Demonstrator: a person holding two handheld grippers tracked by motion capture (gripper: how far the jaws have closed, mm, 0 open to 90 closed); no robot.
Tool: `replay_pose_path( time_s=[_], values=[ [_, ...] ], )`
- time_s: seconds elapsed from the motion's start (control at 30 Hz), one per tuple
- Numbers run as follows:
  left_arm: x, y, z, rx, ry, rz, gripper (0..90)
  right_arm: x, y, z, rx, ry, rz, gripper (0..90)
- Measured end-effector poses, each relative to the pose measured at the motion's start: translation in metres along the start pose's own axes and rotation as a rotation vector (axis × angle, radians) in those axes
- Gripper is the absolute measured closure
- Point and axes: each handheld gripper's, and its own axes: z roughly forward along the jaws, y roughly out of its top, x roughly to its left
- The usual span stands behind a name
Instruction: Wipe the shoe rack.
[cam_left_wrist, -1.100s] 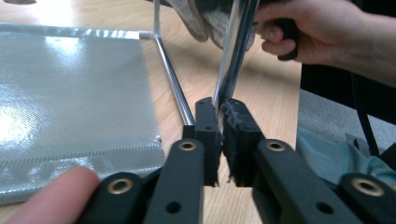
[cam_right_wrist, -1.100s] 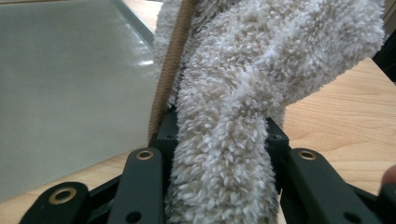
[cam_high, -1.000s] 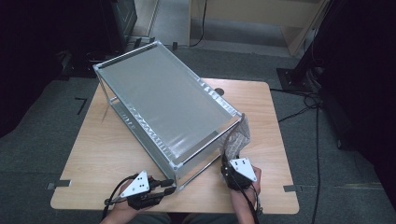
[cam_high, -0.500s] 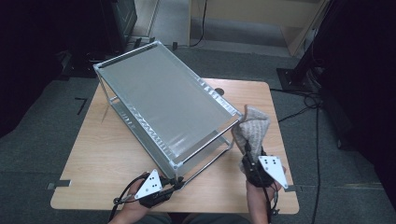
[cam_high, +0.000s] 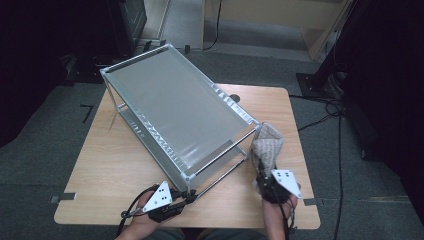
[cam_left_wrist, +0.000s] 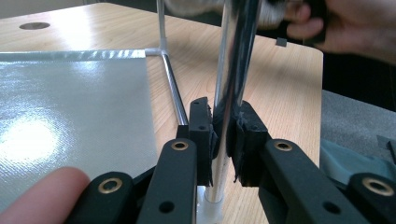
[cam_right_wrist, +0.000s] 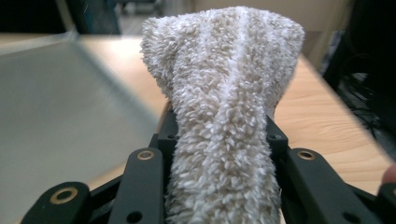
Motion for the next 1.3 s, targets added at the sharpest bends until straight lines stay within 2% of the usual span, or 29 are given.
replay_pose_path(
  time_s=[0.1,0.2,0.27,0.4,0.43,0.5,0.57,0.77,0.83,0.87,0.93,1.07,1.3],
  values=[
    [0.002,0.002,-0.002,-0.024,-0.016,-0.011,78.4,0.027,-0.014,0.006,0.066,0.052,-0.083,63.0],
    [0.002,0.002,-0.002,-0.017,-0.015,0.006,79.8,0.05,-0.026,0.01,0.122,0.111,-0.143,62.8],
    [0.001,0.002,-0.002,-0.016,-0.013,0.008,80.0,0.066,-0.032,0.014,0.165,0.184,-0.176,62.2],
    [0.001,0.002,-0.003,-0.012,-0.014,0.011,80.2,0.085,-0.038,0.019,0.21,0.4,-0.217,61.5],
    [0.001,0.001,-0.003,-0.012,-0.014,0.011,80.2,0.087,-0.038,0.019,0.209,0.416,-0.234,61.4],
    [0.001,0.001,-0.003,-0.013,-0.012,0.011,80.2,0.086,-0.038,0.023,0.21,0.41,-0.251,61.3],
    [0.001,0.001,-0.003,-0.013,-0.011,0.011,80.2,0.078,-0.036,0.029,0.215,0.389,-0.232,61.3],
    [0.002,0.003,-0.007,-0.032,-0.047,0.0,77.7,0.039,-0.03,0.047,0.206,0.225,-0.176,60.8],
    [0.002,0.005,-0.009,-0.048,-0.044,-0.002,75.8,0.029,-0.029,0.051,0.202,0.198,-0.147,60.4],
    [0.001,0.006,-0.009,-0.055,-0.041,-0.004,78.1,0.022,-0.03,0.055,0.207,0.186,-0.126,60.3],
    [0.001,0.008,-0.01,-0.054,-0.029,0.009,79.4,0.021,-0.031,0.056,0.214,0.195,-0.125,60.4],
    [-0.001,0.008,-0.01,-0.047,-0.024,0.02,80.5,0.029,-0.035,0.054,0.247,0.254,-0.15,60.6],
    [-0.001,0.008,-0.01,-0.044,-0.017,0.026,80.8,0.058,-0.044,0.032,0.265,0.4,-0.216,61.0]
  ],
)
